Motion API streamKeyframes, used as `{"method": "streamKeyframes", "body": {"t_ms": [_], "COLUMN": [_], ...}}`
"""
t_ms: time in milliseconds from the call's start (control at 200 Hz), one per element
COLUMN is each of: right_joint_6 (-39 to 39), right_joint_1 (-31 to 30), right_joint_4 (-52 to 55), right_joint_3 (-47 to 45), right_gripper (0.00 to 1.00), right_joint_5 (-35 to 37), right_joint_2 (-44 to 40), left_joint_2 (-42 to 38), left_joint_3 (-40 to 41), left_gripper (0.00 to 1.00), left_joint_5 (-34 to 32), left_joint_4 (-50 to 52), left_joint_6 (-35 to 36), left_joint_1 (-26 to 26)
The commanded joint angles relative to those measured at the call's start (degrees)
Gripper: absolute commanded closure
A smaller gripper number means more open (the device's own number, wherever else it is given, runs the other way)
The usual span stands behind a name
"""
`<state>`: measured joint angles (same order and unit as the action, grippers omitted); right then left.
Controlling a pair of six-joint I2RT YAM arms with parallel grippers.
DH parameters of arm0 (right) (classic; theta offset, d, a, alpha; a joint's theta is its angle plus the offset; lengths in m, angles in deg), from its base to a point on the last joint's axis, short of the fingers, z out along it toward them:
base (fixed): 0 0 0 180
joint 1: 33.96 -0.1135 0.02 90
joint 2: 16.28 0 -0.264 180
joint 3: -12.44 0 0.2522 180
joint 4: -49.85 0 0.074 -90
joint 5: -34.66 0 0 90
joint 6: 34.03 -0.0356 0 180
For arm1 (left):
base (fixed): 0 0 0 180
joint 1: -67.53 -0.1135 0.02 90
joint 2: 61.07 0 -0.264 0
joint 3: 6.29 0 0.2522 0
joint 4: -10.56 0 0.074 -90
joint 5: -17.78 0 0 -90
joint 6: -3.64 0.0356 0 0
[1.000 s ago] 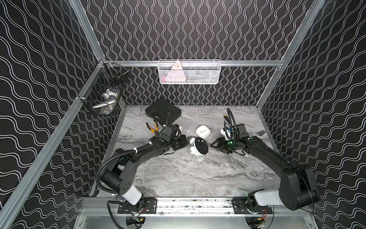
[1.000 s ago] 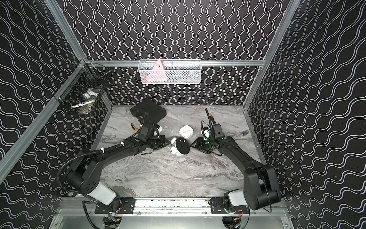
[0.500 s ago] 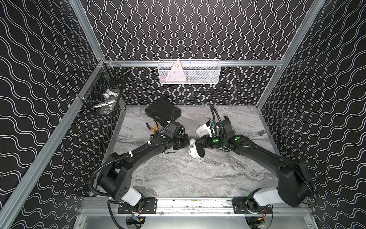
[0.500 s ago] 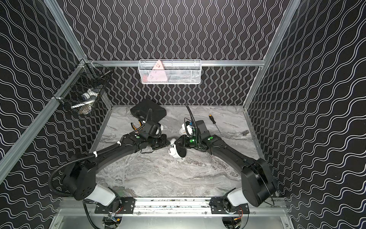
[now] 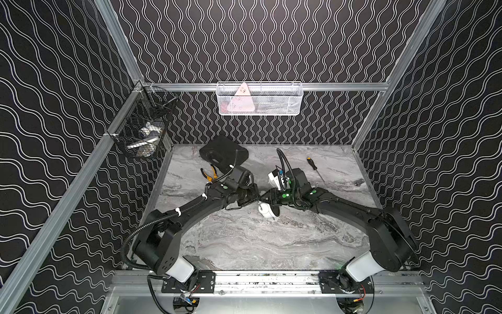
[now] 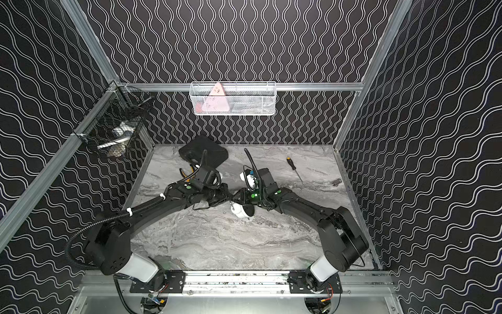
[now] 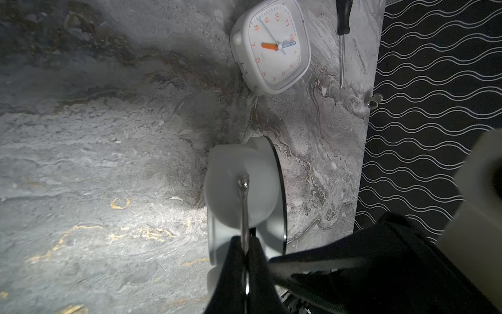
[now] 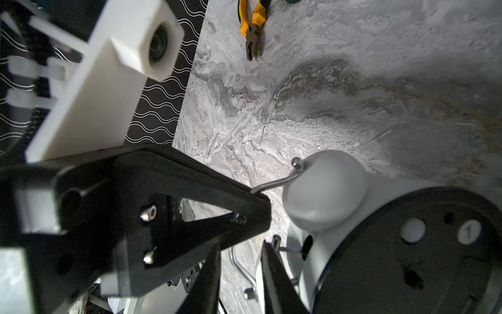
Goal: Insert the battery into the alarm
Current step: Adjust the alarm at the center of the board.
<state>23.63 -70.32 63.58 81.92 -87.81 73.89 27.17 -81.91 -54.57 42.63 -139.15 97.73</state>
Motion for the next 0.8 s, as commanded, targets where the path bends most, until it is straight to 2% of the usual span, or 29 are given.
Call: {"method": "streamKeyframes", "body": {"t_ms": [0, 200, 535, 645, 796], "right_joint_6": [-0.05, -0.51, -0.08, -0.09, 0.21], "right_joint_1": [-0.2, -0.71, -1.26, -1.31, -1.34], "right_joint_4": [-2.58, -3.43, -3.84, -4.07, -3.51], "right_joint_3": [-0.82, -2.41, -2.54, -1.53, -1.42], "right_gripper": [0.74, 0.76, 0.75, 0.78, 0.88], "right_joint_5": [-0.99, -2.16, -2.42, -2.73, -2.22], "right_joint_2": [-0.25, -0.6, 0.6, 2.0, 1.18], "left_joint_2": [0.17, 1.03, 1.27, 1.01, 0.61], "left_joint_3": [-0.84, -1.15, -1.65, -1.85, -1.89], "left_gripper": [1.0, 1.0, 1.0, 1.0, 1.0], "left_joint_5": [1.43, 1.78, 2.55, 2.66, 2.0], "left_joint_4": [-1.47, -1.69, -2.0, -1.57, -1.03], "left_joint_6": [-2.12, -2.73, -2.7, -2.36, -1.58], "left_joint_1": [-0.08, -0.11, -0.21, -0.17, -0.15]}}
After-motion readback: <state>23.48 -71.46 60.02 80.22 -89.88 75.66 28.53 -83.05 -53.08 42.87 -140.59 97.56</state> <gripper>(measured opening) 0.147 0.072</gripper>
